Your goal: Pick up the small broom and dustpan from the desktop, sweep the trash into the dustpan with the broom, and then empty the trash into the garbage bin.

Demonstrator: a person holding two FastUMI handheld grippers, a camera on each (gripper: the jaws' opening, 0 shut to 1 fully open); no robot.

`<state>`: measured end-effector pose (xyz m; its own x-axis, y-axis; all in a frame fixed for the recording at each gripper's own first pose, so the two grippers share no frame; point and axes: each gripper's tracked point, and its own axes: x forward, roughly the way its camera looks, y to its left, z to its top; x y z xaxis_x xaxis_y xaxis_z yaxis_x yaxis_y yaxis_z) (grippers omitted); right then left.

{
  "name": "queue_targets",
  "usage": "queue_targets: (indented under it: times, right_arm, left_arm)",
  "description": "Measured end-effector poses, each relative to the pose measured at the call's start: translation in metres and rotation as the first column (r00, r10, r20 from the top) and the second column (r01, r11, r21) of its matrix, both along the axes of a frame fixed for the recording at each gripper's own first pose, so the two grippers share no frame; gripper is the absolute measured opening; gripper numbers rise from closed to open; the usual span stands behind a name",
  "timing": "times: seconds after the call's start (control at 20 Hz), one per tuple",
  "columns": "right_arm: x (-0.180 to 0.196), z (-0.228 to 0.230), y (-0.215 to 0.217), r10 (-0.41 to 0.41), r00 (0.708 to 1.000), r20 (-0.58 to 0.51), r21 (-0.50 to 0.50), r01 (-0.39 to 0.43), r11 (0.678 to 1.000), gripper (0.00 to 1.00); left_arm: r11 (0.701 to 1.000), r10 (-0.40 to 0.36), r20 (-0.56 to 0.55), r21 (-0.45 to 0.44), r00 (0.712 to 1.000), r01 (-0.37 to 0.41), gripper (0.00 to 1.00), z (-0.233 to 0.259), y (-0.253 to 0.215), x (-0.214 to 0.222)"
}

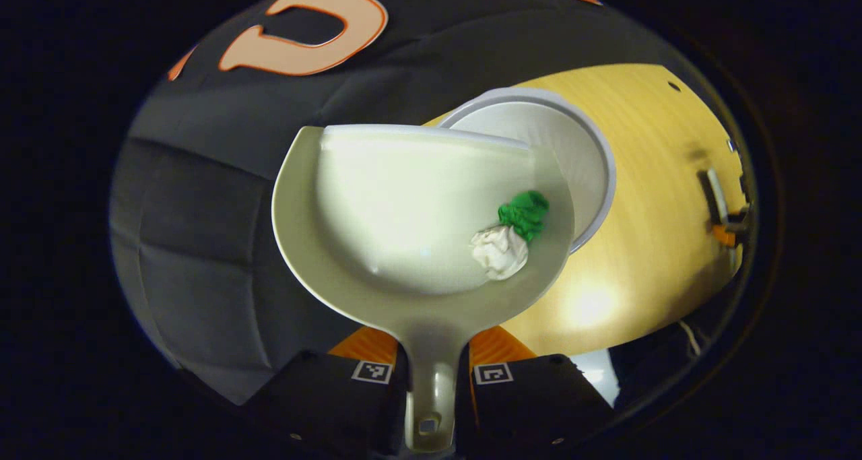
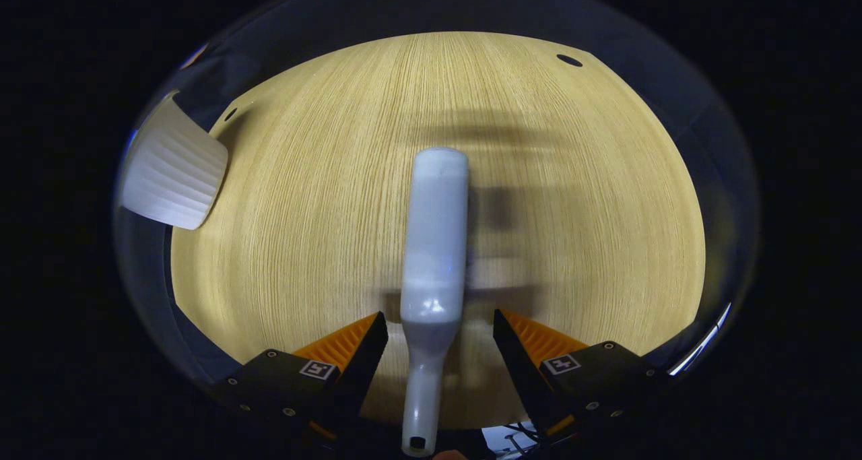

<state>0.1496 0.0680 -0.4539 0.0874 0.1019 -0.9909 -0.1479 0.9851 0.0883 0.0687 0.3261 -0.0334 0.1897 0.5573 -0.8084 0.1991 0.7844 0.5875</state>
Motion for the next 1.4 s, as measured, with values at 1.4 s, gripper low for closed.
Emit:
queue_targets:
  times: [1.4]
  right_arm:
    - [0.003,0.009,-0.001,0.001,1.0,0.014,0.043,-0.001,0.999,0.95]
  left_arm:
    - [0.915,0.144,0.45,-0.4,0.882,0.054,0.3,-0.127,-0.114,0.125]
